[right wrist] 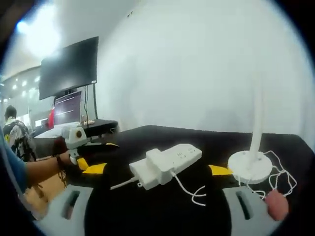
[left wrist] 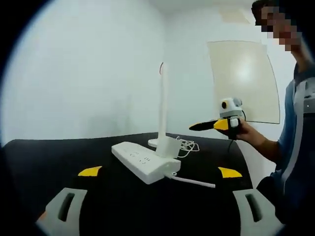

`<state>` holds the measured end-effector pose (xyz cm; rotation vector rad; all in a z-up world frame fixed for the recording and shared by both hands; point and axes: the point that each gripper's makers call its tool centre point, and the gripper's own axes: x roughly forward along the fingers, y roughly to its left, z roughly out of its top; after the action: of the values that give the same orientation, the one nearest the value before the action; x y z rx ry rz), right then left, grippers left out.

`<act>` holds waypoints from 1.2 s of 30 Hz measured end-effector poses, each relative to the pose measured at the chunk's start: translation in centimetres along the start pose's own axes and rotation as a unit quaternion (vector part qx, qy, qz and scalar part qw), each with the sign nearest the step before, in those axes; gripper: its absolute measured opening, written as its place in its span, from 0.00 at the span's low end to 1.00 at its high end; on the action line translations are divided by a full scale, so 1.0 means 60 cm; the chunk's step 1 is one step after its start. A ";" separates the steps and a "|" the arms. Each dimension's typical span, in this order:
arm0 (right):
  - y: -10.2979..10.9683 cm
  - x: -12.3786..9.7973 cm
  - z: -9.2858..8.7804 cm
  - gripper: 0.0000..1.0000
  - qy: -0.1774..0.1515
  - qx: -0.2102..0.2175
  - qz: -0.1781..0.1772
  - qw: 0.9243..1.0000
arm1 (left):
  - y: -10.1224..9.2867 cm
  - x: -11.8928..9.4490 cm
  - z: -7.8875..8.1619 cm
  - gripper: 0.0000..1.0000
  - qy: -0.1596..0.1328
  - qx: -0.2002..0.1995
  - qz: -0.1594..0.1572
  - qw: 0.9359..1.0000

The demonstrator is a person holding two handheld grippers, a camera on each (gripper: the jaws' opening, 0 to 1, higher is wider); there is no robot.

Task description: Insert the desk lamp plug into the socket, turn on the power strip switch, turn on the lamp switch, then turn off the lamp switch, turn off the power strip switch, and remove the plug from the socket.

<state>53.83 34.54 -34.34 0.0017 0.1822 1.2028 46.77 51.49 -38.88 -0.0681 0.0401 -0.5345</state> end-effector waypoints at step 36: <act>0.059 0.111 -0.110 0.54 0.046 0.089 -0.054 0.993 | -0.009 -0.014 0.005 0.89 -0.006 0.008 -0.009 1.000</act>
<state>51.95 41.36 -41.45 0.0921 0.3660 1.0753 45.80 51.47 -38.51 -0.0567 0.0233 -0.5526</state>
